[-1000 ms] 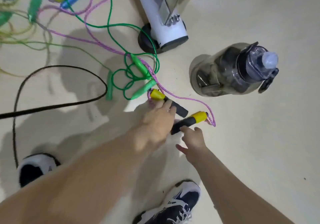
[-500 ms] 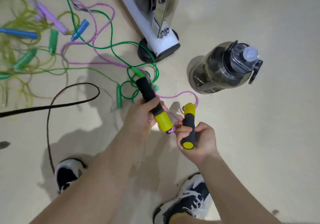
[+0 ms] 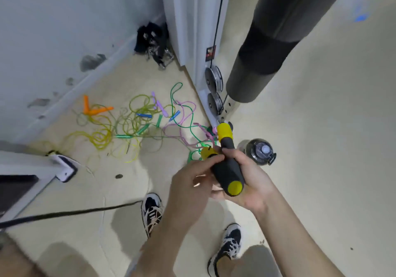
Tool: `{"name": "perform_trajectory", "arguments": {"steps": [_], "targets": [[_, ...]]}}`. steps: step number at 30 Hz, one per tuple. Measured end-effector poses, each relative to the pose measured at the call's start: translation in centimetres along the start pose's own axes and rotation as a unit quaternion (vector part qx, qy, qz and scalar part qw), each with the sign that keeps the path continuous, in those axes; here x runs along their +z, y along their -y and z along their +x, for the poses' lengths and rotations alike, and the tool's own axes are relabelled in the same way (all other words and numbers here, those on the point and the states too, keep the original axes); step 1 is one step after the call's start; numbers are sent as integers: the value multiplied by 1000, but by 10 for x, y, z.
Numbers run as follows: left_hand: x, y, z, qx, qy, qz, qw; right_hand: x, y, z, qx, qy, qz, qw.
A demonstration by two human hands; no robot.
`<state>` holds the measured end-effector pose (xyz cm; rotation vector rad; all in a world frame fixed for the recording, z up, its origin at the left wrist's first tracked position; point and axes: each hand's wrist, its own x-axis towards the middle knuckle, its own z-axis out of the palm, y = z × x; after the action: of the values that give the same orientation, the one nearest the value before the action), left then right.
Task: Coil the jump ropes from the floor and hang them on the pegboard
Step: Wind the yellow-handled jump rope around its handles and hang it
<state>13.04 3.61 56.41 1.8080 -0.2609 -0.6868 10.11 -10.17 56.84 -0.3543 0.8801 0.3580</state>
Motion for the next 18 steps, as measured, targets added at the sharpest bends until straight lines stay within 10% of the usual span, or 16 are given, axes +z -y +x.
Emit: {"name": "perform_trajectory", "arguments": {"steps": [8, 14, 18], "targets": [[-15, -157, -82, -110, -31, -120, 986, 73, 11, -148, -91, 74, -221, 968], [-14, -200, -138, -63, -157, -471, 866, 82, 8, -212, -34, 197, -105, 974], [-25, -224, -166, -31, -152, -354, 922, 100, -8, -252, 0, 265, -126, 956]]}}
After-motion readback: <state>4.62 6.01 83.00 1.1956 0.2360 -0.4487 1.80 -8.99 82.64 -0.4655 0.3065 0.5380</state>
